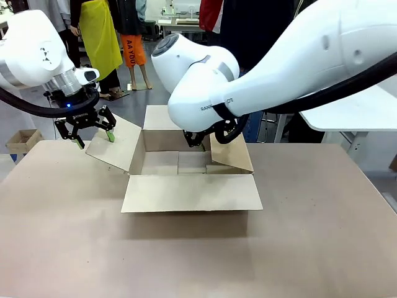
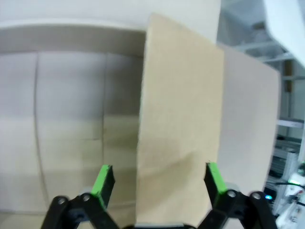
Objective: Pack the gift set into the box.
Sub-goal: Place both hands on the side flaps of the Package Box and spread them outward.
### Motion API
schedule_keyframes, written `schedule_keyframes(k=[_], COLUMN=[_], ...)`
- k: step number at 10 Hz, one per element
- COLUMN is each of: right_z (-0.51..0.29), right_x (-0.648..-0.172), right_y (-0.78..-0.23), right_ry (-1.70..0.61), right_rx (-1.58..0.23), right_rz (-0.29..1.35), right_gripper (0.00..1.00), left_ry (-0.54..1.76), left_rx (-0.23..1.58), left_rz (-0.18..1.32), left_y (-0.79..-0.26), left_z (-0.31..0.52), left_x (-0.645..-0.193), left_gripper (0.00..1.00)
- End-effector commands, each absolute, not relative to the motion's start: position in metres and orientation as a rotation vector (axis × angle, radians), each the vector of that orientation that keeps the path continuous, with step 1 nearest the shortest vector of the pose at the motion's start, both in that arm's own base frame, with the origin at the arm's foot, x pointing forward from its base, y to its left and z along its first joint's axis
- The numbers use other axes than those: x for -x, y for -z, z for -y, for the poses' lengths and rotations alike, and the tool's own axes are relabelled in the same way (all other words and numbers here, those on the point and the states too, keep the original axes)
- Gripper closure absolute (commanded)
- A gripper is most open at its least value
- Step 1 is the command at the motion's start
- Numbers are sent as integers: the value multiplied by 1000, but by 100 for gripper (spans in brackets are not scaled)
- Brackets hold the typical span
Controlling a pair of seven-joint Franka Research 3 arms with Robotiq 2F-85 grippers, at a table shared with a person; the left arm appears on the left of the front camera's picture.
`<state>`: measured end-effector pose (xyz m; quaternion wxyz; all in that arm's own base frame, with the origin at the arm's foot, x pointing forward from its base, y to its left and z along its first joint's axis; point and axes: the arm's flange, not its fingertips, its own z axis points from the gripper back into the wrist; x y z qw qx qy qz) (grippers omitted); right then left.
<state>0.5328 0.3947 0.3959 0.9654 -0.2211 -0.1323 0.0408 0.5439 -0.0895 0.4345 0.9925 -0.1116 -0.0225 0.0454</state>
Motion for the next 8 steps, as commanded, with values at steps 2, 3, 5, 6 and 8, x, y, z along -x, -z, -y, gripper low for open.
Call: schedule_keyframes(k=[2,3,5,6,8], right_z=[-398,-390,-363,-351,-324], right_x=[-541,-538,-529,-526,-524], right_y=[-398,-400,-419,-429,-443], right_ry=[-7,12,50,77,91], right_rx=[565,561,556,559,550], right_rz=[278,282,299,313,294], right_gripper=[0,0,0,0,0], left_ry=[-101,-101,-101,-101,-101], left_rx=[211,211,211,211,211], left_rz=[47,47,47,47,47], left_y=[-437,-437,-437,-437,-437], left_z=[90,90,90,90,90], left_x=[-543,-543,-543,-543,-543], left_gripper=[0,0,0,0,0])
